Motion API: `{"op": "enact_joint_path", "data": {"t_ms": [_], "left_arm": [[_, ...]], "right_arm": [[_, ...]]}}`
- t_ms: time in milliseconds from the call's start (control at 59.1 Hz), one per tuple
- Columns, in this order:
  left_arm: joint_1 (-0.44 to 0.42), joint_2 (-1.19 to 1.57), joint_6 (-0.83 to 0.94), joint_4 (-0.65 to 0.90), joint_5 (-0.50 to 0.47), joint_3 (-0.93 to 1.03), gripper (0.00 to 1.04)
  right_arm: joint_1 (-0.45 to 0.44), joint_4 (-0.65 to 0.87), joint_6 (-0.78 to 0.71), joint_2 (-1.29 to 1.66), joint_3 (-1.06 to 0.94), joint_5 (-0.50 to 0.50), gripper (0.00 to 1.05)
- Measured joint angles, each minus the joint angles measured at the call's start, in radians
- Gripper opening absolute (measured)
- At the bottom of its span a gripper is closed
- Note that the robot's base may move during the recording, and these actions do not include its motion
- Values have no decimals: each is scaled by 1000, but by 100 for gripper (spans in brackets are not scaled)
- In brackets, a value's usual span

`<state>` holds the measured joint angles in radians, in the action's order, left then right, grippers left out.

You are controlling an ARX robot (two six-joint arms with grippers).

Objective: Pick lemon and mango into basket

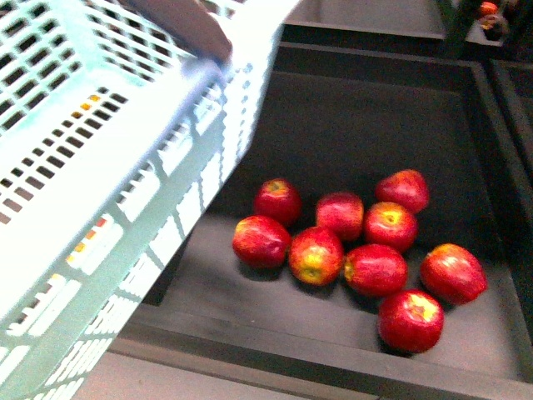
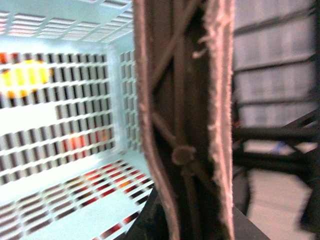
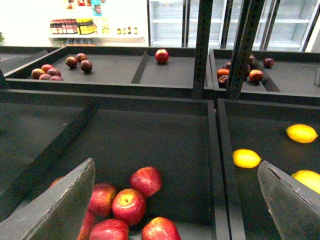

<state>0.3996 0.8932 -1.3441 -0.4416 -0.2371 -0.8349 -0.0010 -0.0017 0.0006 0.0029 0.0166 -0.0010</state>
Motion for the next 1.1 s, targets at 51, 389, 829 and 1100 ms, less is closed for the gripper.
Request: {"op": "enact_joint_path", "data": {"t_ms": [51, 389, 829, 1100], "left_arm": [[2, 64, 98, -108, 32, -59, 5], [44, 415, 334, 39, 129, -233, 5], [60, 801, 342, 106, 291, -517, 5], [166, 908, 394, 99, 436, -687, 5]], "right_arm": [[0, 0, 0, -1, 0, -1, 96], [0, 0, 0, 0, 0, 1, 96], [0, 0, 0, 0, 0, 1, 96], [0, 0, 0, 0, 0, 1, 96]]}}
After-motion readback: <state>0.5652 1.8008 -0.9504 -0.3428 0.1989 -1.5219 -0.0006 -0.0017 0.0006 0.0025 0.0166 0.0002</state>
